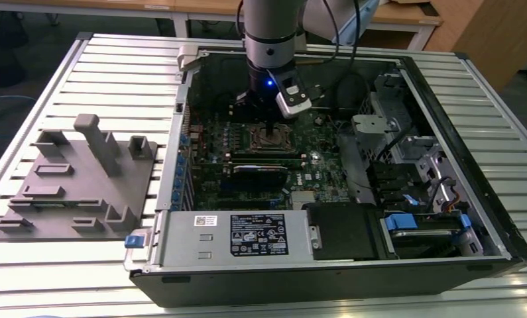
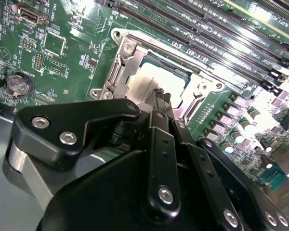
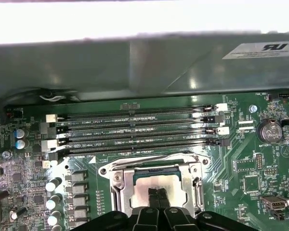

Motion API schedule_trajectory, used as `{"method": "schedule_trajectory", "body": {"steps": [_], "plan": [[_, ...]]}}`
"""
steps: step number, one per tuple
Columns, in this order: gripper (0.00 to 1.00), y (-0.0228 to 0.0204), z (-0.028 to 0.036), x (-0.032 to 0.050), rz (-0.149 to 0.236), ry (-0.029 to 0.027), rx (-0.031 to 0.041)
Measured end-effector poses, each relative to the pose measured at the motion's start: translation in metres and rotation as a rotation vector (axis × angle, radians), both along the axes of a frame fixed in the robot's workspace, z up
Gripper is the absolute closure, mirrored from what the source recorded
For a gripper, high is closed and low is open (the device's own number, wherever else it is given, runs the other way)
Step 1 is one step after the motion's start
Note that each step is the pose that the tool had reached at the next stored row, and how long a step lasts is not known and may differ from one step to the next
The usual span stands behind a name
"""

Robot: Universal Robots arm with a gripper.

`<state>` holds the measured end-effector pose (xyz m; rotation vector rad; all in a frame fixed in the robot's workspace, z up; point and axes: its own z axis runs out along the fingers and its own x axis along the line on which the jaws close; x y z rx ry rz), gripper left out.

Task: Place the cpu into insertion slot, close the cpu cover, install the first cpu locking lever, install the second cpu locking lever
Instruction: 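Install the first cpu locking lever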

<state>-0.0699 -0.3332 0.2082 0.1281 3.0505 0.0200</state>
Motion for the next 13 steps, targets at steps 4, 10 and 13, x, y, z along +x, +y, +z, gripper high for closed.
{"method": "schedule_trajectory", "body": {"steps": [4,10,13], "plan": [[0.89,0.0000,0.0001,0.0003,0.010,0.0003,-0.0002],[0.89,0.0000,-0.0002,0.0003,0.084,0.0009,-0.0091],[0.89,0.0000,-0.0002,0.0003,0.086,0.0046,-0.0346]]}}
